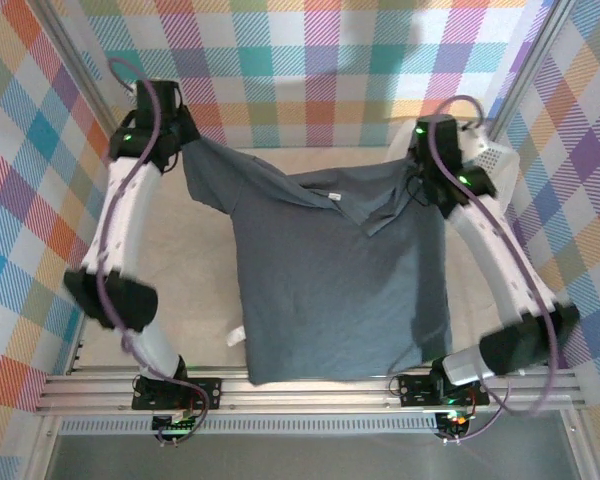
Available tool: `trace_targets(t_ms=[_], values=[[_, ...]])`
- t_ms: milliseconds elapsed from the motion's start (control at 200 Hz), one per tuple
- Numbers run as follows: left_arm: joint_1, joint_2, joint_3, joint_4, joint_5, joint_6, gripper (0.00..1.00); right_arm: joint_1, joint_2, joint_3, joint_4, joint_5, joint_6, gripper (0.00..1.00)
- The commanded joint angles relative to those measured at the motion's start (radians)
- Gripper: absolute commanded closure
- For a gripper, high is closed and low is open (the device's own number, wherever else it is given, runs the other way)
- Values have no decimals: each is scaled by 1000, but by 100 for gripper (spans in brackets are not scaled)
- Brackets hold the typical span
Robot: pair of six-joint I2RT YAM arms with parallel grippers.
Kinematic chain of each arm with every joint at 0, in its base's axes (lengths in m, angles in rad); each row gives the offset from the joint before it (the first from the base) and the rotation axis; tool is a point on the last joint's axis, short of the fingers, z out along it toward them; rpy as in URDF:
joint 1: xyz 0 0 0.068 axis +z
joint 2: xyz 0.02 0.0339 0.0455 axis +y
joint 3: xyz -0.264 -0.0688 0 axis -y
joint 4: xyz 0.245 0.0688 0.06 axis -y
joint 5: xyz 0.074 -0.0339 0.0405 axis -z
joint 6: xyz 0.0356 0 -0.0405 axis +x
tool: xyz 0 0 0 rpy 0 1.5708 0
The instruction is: Fold the inside-out t-shirt
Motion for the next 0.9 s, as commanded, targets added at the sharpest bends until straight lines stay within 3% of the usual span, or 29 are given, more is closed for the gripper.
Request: trace_targets(t_ms=[0,40,105,175,250,305,360,515,655,760,895], values=[[80,75,42,96,124,-41,82,-50,118,102,27,-171,-173,49],[91,86,51,95,166,-47,62,-65,148,138,16,-261,-266,42],[100,55,24,94,226,-59,44,-84,144,128,4,-411,-385,38],[101,-32,-71,118,305,-94,38,-104,75,15,45,-605,-494,36],[98,-171,-275,240,497,-174,34,-110,-30,-152,88,-786,-553,35],[72,-294,-463,385,641,-245,30,-111,-115,-278,83,-840,-563,35],[-4,-403,-608,463,692,-238,26,-110,-199,-408,63,-808,-518,35],[-393,-611,-832,356,526,31,26,-110,-401,-680,-108,-724,-313,35],[-677,-750,-1035,371,415,140,26,-105,-601,-909,-289,-708,-82,37],[-783,-817,-1145,391,363,158,23,-89,-715,-1023,-430,-721,14,38],[-801,-818,-1183,399,341,156,18,-55,-795,-1100,-523,-699,125,42]])
